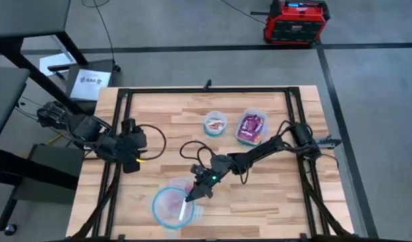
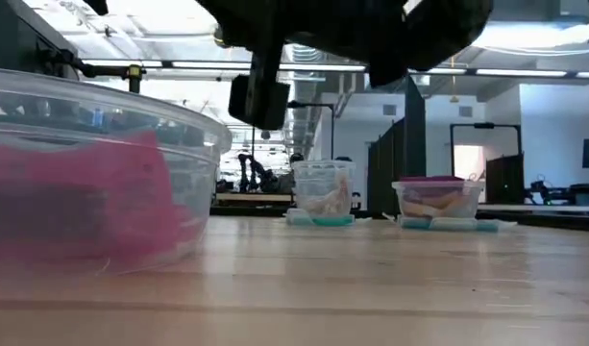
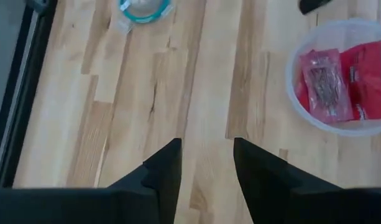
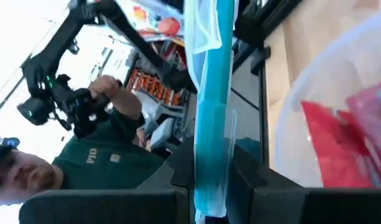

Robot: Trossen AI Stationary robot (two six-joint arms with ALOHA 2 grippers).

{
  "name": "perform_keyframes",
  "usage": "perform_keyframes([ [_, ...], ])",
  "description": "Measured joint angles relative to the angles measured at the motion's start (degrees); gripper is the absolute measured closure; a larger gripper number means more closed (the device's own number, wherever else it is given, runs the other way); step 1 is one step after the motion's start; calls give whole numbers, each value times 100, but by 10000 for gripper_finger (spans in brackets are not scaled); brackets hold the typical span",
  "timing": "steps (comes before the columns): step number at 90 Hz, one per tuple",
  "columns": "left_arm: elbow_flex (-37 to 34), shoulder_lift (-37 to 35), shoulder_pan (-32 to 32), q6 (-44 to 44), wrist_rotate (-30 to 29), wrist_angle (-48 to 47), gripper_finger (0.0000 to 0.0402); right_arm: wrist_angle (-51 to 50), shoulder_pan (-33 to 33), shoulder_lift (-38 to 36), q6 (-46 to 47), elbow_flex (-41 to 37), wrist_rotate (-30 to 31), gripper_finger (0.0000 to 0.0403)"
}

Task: Sort candy
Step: Close the bottom left transparent bin with the lid

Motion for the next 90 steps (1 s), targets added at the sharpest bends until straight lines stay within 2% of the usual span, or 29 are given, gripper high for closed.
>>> perform_keyframes([
  [27,0,281,-357,-25,6,-9,272,-475,-277,17,-101,-8,-332,369],
  [55,0,304,-690,-248,7,-9,272,-487,-338,8,-100,-3,-583,369],
  [90,0,304,-742,-240,-2,-11,272,-593,-504,-66,-186,-3,-1005,369],
])
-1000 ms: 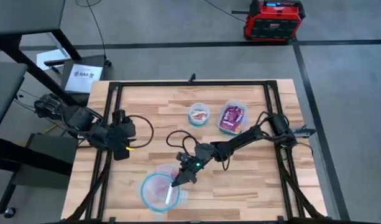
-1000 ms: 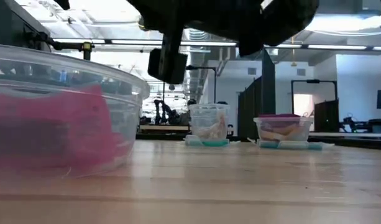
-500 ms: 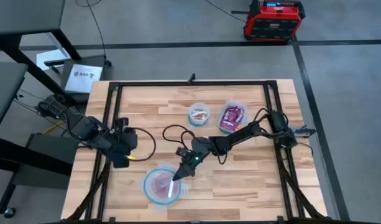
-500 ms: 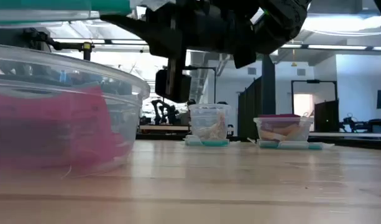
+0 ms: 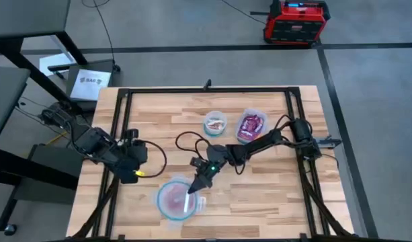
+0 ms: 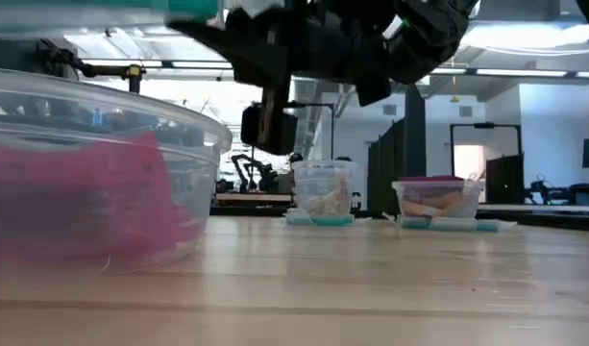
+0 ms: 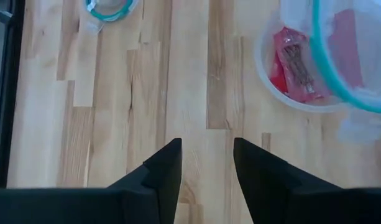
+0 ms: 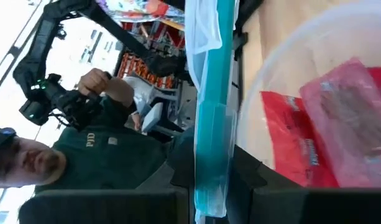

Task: Sort candy
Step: Close the bottom left transparent bin with the lid

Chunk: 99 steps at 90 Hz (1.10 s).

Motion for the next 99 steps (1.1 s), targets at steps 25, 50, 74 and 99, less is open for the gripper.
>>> perform_keyframes([
  [25,0,0,2,4,-28,-2,272,-224,-120,0,-118,0,-169,369],
  [50,0,0,2,28,-101,-2,272,-335,-185,0,-195,2,-183,343],
  [74,0,0,2,26,-117,74,272,-417,-281,0,-220,2,-173,329],
  [99,-2,0,2,28,-120,269,272,-458,-483,0,-164,2,-157,322],
])
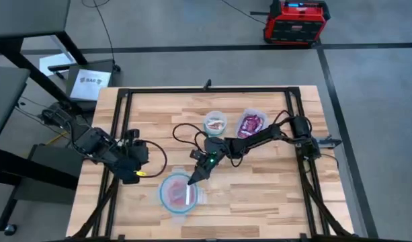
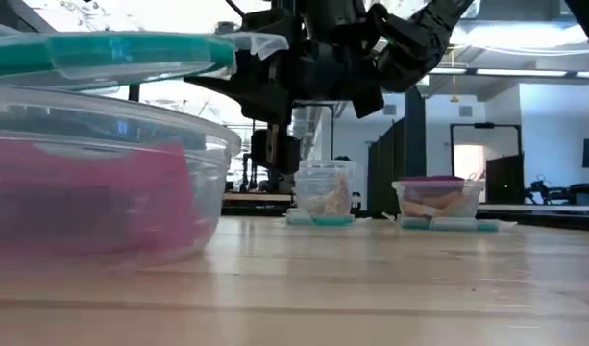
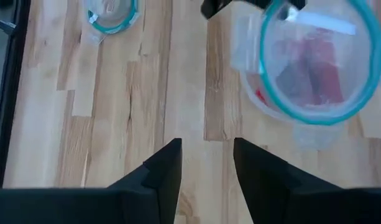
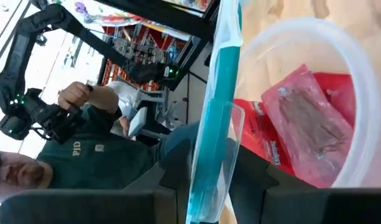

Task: Sort candy
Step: Close the bottom left transparent bin with the lid

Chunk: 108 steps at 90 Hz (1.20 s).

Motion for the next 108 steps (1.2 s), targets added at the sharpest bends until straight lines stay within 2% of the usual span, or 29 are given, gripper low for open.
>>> perform_keyframes([
  [33,0,53,0,7,-7,74,272,-1152,-254,2,-517,0,-150,278],
  [63,0,688,4,416,-9,143,272,-1672,-372,-4,-700,10,-197,274],
  [86,-2,1259,2,1005,-2,1788,272,-1684,-349,-4,-686,4,-161,274],
  [108,-76,2108,-9,1486,202,3211,272,-1680,-309,-4,-711,4,-137,274],
])
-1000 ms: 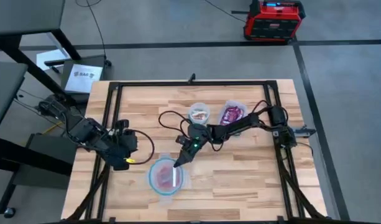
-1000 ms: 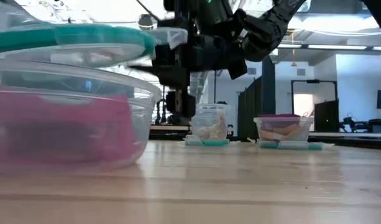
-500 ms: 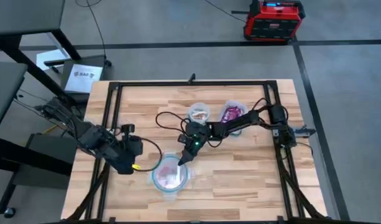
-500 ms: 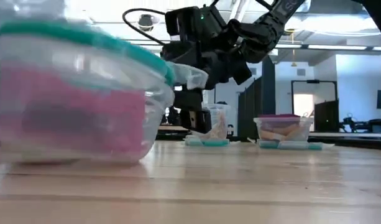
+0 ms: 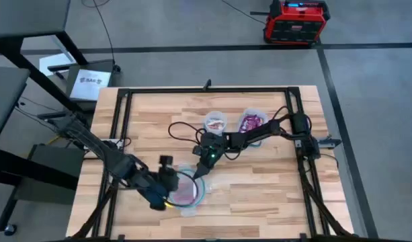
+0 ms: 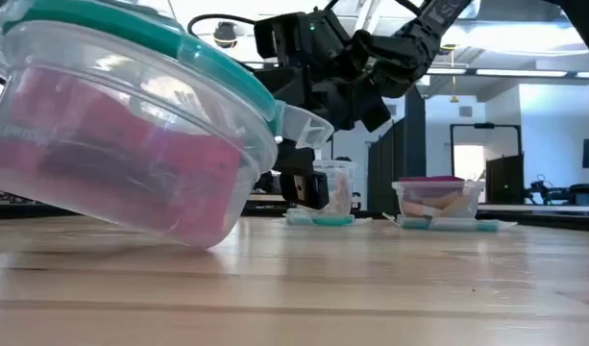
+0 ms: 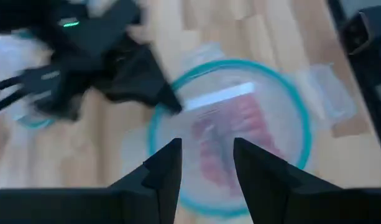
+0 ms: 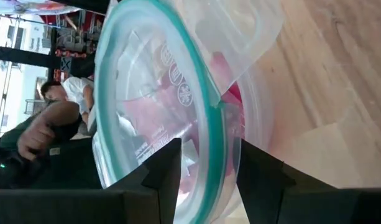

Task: Sort candy
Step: Close the bottom left transparent bin with the lid

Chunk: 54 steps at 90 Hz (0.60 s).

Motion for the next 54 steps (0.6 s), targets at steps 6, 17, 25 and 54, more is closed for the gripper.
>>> perform_keyframes([
  [6,-321,101,-2,34,3,526,272,-2,0,0,-40,0,4,274],
  [17,-1247,-60,-17,-102,-33,1942,272,5,31,0,-132,0,44,274],
  [25,-1983,-385,12,-212,-65,3277,272,5,53,0,-149,0,59,274],
  [54,-3740,-514,69,-800,91,5620,272,49,72,0,-155,0,191,274],
])
